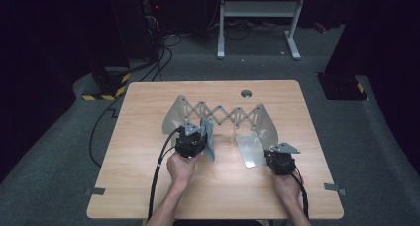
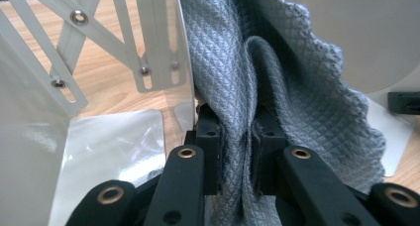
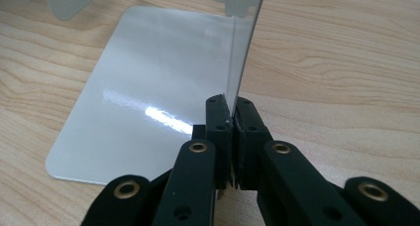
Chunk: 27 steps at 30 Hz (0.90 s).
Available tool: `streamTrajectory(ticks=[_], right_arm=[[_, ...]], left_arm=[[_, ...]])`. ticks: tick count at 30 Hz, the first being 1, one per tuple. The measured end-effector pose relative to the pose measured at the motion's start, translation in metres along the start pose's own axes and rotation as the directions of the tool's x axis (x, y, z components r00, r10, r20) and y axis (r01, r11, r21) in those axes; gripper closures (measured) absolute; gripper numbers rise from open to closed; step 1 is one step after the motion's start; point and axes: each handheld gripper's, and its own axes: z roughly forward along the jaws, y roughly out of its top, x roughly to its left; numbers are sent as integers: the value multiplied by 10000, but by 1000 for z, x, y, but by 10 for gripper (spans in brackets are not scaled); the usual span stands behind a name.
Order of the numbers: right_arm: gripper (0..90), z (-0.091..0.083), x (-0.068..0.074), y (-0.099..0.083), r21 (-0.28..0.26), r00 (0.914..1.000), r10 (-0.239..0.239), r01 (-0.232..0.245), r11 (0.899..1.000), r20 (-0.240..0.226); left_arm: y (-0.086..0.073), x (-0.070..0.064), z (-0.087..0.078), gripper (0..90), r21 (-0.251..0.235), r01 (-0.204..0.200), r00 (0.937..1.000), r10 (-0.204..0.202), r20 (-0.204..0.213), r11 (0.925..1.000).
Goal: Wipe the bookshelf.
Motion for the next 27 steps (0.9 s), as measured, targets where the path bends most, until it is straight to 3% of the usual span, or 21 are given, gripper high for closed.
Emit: streamTrajectory(ticks=[10, 17, 20, 27], right_arm=[[879, 0, 0, 0, -3, 10000, -43, 43, 10000, -20], [879, 0, 0, 0, -5, 10000, -36, 36, 10000, -29], [879, 0, 0, 0, -4, 10000, -30, 30, 10000, -34], [879, 0, 0, 0, -2, 10000, -28, 28, 10000, -33]], left_arm=[[16, -4, -6, 780, -361, -40, 9998, 47, 182, 9993], [30, -3, 2, 780, -250, -213, 9993, 206, -301, 9995], [32, 0, 7, 780, -145, -51, 9992, 45, -395, 9999], [33, -4, 14, 782, -15, -311, 9973, 310, -661, 9995]])
